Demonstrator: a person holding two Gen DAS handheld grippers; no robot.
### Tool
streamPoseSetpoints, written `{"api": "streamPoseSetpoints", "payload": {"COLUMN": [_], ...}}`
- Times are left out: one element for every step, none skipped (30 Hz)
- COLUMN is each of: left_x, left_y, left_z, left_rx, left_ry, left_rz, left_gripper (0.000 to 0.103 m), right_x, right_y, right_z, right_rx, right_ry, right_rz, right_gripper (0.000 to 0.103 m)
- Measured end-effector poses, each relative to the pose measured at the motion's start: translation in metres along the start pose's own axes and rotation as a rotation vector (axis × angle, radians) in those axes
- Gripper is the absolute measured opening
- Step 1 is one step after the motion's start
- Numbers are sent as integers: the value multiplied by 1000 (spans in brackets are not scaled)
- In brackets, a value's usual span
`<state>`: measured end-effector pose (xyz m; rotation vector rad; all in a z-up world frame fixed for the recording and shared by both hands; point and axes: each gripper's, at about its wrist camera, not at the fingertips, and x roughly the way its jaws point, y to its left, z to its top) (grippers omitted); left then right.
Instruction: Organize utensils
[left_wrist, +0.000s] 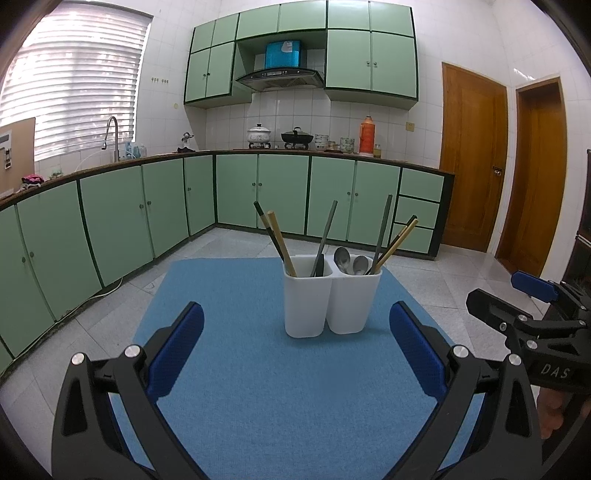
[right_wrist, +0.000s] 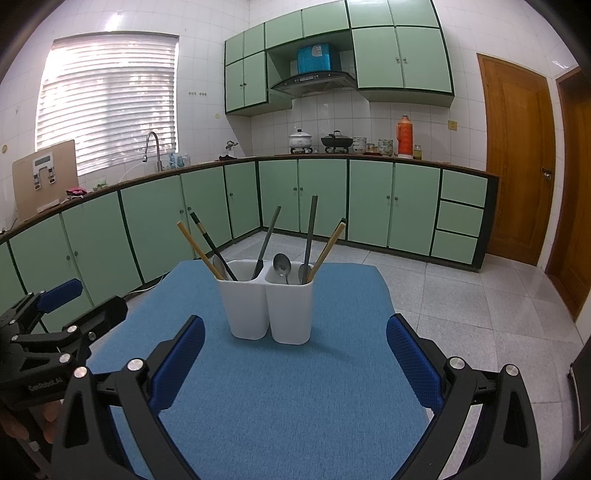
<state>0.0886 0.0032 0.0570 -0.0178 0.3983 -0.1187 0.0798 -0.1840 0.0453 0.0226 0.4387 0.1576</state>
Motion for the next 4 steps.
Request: {"api": "streamPoseSetpoints", "payload": {"left_x": [0, 0, 0, 0], "left_y": [0, 0, 0, 0], "left_z": [0, 0, 0, 0], "left_rx": [0, 0, 0, 0], "left_ry": [0, 0, 0, 1], "left_rz": [0, -1, -1, -2], "left_gripper": [98, 98, 98, 98], "right_x": [1, 1, 0, 1], "right_y": [0, 0, 0, 0], "right_z": [0, 0, 0, 0], "right_rx": [0, 0, 0, -1], "right_ry": [0, 0, 0, 0], "right_rz": [0, 0, 1, 1], "right_gripper": [97, 97, 97, 97]}}
